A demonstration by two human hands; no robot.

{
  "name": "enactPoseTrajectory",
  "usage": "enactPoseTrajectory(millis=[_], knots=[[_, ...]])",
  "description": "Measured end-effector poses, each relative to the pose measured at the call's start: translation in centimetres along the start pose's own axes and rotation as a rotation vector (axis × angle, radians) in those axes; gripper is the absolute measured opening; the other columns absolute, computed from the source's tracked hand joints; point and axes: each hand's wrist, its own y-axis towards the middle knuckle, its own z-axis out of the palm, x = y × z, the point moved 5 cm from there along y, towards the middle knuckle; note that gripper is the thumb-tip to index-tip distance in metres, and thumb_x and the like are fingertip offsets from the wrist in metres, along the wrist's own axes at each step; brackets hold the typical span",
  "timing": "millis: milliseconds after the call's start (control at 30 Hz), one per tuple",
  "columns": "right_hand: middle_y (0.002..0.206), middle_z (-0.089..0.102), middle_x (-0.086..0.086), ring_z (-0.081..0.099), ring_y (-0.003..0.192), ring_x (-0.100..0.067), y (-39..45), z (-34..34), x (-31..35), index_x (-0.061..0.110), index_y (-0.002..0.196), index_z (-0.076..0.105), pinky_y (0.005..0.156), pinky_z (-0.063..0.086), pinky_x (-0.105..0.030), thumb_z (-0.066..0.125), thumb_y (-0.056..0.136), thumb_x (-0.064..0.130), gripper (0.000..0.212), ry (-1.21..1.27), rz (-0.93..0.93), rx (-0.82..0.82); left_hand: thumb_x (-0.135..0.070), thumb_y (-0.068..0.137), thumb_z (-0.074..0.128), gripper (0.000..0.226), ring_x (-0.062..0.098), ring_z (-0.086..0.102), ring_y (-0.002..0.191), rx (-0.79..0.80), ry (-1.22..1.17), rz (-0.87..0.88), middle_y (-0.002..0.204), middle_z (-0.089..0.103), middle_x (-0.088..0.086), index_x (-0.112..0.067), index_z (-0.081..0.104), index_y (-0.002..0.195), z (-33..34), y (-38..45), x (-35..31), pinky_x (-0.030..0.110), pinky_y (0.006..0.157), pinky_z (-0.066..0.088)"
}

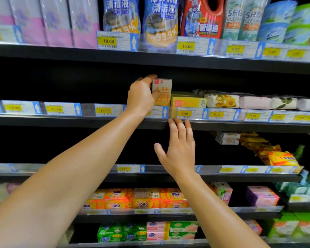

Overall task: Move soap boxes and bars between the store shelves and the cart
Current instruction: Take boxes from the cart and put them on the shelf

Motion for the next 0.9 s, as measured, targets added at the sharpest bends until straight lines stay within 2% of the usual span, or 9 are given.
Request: enactPoseTrajectory(millis=[133,233,367,500,633,900], knots=[[0.162,0.023,-0.002,0.006,0.152,-0.025,0.0,-0.3,0.3,0.020,0.154,0.024,0.119,0.020,-0.043,0.059,0.087,0.052,0.082,-0.029,0.013,0.056,-0.027,0.089,0.071,0.064,0.021,0.061,0.114,-0.005,0.055,-0.018,0.123,0.064,0.005,-0.020,0.042,0.146,-0.4,-0.5,-0.2,0.037,0.094,0.053],[0.163,0.020,-0.003,0.005,0.152,-0.026,0.0,-0.8,0.7,0.019,0.155,0.022,0.120,0.018,-0.044,0.058,0.088,0.053,0.084,-0.059,0.025,0.085,-0.025,0.091,0.067,0.060,0.022,0.061,0.110,0.006,0.080,0.010,0.122,0.063,0.002,-0.020,0.041,0.145,-1.2,-1.8,-0.4,0.038,0.090,0.053],[0.165,0.013,-0.002,0.002,0.152,-0.026,-0.5,-1.2,1.7,0.021,0.156,0.020,0.122,0.010,-0.042,0.057,0.090,0.053,0.082,-0.067,0.072,0.141,-0.026,0.088,0.063,0.058,0.026,0.053,0.122,0.038,0.175,0.150,0.132,0.060,0.007,-0.013,0.047,0.141,-2.4,-5.5,-0.1,0.040,0.104,0.042],[0.165,0.013,-0.001,0.002,0.152,-0.026,-3.9,-0.9,3.3,0.023,0.156,0.021,0.122,0.008,-0.043,0.056,0.092,0.052,0.079,-0.066,0.081,0.197,-0.030,0.088,0.060,0.056,0.027,0.039,0.136,0.071,0.279,0.223,0.145,0.050,0.005,-0.016,0.050,0.141,-3.7,-10.2,2.2,0.049,0.115,0.026],[0.165,0.012,-0.001,0.000,0.152,-0.024,-10.7,0.9,4.3,0.024,0.157,0.018,0.123,0.007,-0.042,0.054,0.093,0.054,0.079,-0.095,0.121,0.333,-0.031,0.089,0.061,0.058,0.030,0.030,0.143,0.189,0.276,0.189,0.154,0.039,0.008,-0.018,0.047,0.144,-5.0,-17.3,6.3,0.052,0.118,0.020],[0.164,0.018,-0.004,0.006,0.152,-0.028,-26.2,2.7,7.1,0.021,0.156,0.022,0.123,0.009,-0.046,0.053,0.092,0.057,0.080,-0.146,0.089,0.669,-0.048,0.093,0.055,0.065,0.027,0.017,0.147,0.572,0.409,-0.054,0.160,0.027,0.001,-0.025,0.035,0.151,-9.4,-36.5,15.0,0.049,0.121,0.010]])
